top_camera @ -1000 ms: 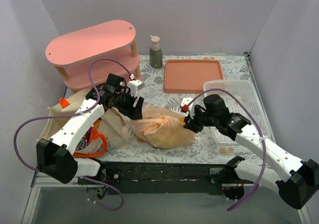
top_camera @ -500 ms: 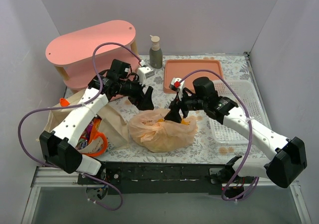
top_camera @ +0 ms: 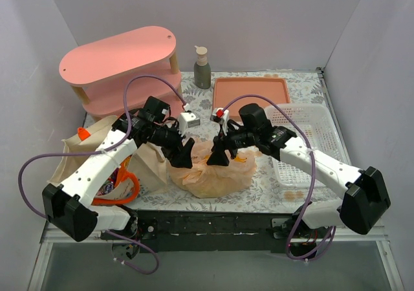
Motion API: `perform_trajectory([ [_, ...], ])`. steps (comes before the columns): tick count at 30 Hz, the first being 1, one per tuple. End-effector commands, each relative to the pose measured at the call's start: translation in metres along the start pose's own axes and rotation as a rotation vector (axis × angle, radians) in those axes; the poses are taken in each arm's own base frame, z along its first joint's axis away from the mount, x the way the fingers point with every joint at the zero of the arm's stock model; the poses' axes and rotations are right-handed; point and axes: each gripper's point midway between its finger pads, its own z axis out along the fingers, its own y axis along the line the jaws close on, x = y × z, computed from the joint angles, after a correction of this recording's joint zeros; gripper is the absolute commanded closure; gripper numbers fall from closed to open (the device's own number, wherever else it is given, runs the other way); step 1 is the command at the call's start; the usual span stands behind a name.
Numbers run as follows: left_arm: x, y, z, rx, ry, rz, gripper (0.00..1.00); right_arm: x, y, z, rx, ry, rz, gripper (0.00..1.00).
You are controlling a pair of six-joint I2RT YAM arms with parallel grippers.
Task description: Untie the knot of the grocery bags and take out the mixed food
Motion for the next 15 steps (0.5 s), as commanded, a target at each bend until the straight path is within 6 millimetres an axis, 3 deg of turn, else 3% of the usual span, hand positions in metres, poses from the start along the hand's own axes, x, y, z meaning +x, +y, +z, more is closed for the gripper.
perform_trajectory([
  [1,0.009,-0.008,0.004,0.032,-0.012,0.022,0.28,0.007,0.003,0.012,-0.030,0.025,0.050,0.28],
  [4,0.012,-0.010,0.013,0.040,-0.010,0.029,0.29,0.013,-0.005,0.018,-0.009,0.047,0.072,0.31],
  [7,0.014,-0.004,0.022,0.027,-0.001,0.041,0.34,0.015,-0.010,0.021,0.010,0.055,0.089,0.46],
  [8,0.015,-0.001,0.024,0.008,0.000,0.043,0.36,0.013,-0.012,0.021,0.024,0.053,0.090,0.55],
  [12,0.005,0.014,0.028,-0.065,-0.041,0.027,0.57,0.003,-0.017,0.016,0.062,0.041,0.038,0.72],
  [13,-0.001,0.019,0.029,-0.091,-0.061,0.005,0.68,-0.002,-0.022,0.014,0.095,0.033,0.005,0.84],
  [15,-0.003,0.032,0.032,-0.144,-0.059,-0.013,0.81,-0.020,-0.030,0.008,0.140,-0.001,-0.056,0.99],
])
